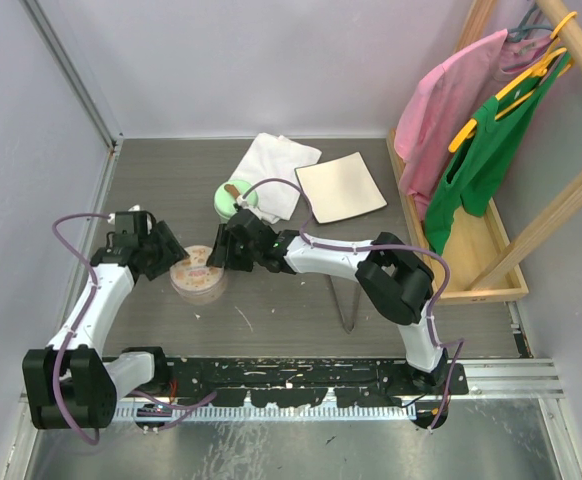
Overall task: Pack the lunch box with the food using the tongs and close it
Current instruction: Close the box lid on the packing box.
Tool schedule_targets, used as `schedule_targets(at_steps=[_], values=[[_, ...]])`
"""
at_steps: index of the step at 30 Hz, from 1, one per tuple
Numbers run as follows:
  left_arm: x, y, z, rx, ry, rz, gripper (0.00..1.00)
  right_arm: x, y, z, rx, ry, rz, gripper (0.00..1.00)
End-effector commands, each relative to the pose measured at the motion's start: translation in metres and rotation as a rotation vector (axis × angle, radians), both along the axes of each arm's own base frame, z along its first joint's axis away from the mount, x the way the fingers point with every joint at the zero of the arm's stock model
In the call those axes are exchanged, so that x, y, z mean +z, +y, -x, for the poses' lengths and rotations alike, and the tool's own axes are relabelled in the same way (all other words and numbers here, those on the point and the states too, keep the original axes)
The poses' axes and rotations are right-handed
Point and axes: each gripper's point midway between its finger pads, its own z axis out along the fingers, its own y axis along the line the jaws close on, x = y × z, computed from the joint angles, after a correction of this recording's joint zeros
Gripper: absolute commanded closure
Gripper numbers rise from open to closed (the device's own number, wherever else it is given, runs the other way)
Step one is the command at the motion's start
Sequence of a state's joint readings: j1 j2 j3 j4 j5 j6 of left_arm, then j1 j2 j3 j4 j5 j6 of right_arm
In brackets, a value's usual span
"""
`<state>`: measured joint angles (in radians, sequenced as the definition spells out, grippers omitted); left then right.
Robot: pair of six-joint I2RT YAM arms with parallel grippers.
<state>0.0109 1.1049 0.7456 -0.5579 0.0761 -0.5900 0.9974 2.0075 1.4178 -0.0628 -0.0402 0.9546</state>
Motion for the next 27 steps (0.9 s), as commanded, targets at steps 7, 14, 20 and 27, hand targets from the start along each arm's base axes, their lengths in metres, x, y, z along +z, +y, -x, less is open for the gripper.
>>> schedule_targets(at_steps=[7,14,20,27], values=[[0.003,-0.024,0.013,-0.057,-0.030,0.114,0.40,0.059,0.039,0.016,0.123,-0.088,-0.167,0.44],[-0.003,-0.020,0.015,-0.040,-0.012,0.112,0.40,0.055,0.038,0.021,0.156,-0.085,-0.143,0.44],[-0.010,-0.009,0.016,0.011,0.013,0.116,0.39,0.054,0.039,0.023,0.183,-0.082,-0.124,0.43],[-0.012,-0.014,0.014,-0.018,0.031,0.156,0.41,0.050,0.042,0.023,0.191,-0.065,-0.101,0.42]])
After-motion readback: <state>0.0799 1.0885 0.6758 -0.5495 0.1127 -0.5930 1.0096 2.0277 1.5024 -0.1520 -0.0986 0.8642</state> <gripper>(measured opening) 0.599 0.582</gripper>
